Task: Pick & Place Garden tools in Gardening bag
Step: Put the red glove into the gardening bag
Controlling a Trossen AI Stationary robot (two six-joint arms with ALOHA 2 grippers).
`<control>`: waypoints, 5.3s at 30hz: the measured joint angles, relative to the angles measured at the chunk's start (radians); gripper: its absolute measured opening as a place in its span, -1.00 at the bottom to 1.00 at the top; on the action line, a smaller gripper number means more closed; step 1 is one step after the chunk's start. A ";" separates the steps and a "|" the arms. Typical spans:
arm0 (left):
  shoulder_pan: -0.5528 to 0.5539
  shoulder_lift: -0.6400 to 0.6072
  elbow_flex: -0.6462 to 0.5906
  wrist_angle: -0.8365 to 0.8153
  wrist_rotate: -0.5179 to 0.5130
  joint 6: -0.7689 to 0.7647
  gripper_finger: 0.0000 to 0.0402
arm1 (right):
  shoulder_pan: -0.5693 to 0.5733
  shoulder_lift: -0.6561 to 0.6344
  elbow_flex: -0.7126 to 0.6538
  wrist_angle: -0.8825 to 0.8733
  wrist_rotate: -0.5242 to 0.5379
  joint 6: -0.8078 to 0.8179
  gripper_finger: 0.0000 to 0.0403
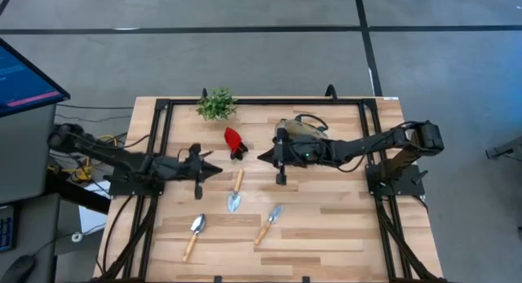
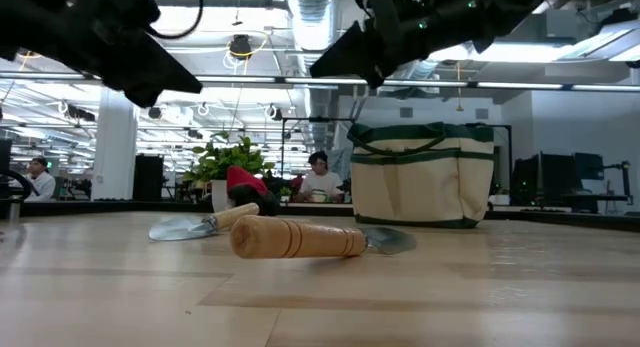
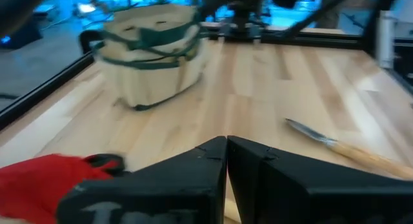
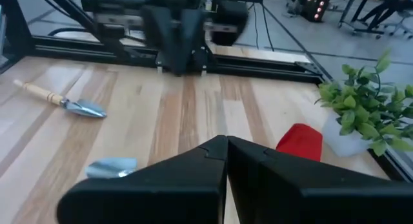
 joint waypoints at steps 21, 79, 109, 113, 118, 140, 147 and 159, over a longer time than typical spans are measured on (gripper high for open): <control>0.429 0.107 0.000 -0.013 0.213 0.196 -0.99 | 0.111 -0.013 -0.046 -0.063 0.246 0.146 -1.00; 0.474 0.711 0.031 0.441 0.291 -0.430 0.13 | 0.267 -0.112 -0.081 -0.124 0.554 0.154 -1.00; 0.459 0.826 0.108 0.440 0.296 -0.280 -0.97 | 0.268 -0.111 -0.081 -0.128 0.554 0.154 -1.00; 0.433 0.782 0.107 0.435 0.303 -0.186 -0.99 | 0.268 -0.111 -0.081 -0.148 0.554 0.157 -1.00; 0.419 0.646 0.107 0.407 0.306 -0.107 -0.99 | 0.268 -0.111 -0.081 -0.154 0.554 0.157 -1.00; 0.401 0.200 0.127 0.338 0.667 -0.060 -1.00 | 0.330 -0.254 -0.080 -0.329 0.707 0.209 -1.00; 0.375 0.267 0.198 0.339 0.739 -0.078 -1.00 | 0.342 -0.251 -0.080 -0.330 0.703 0.208 -1.00; 0.382 0.434 0.299 0.338 0.822 -0.014 -1.00 | 0.341 -0.251 -0.080 -0.278 0.573 0.131 -1.00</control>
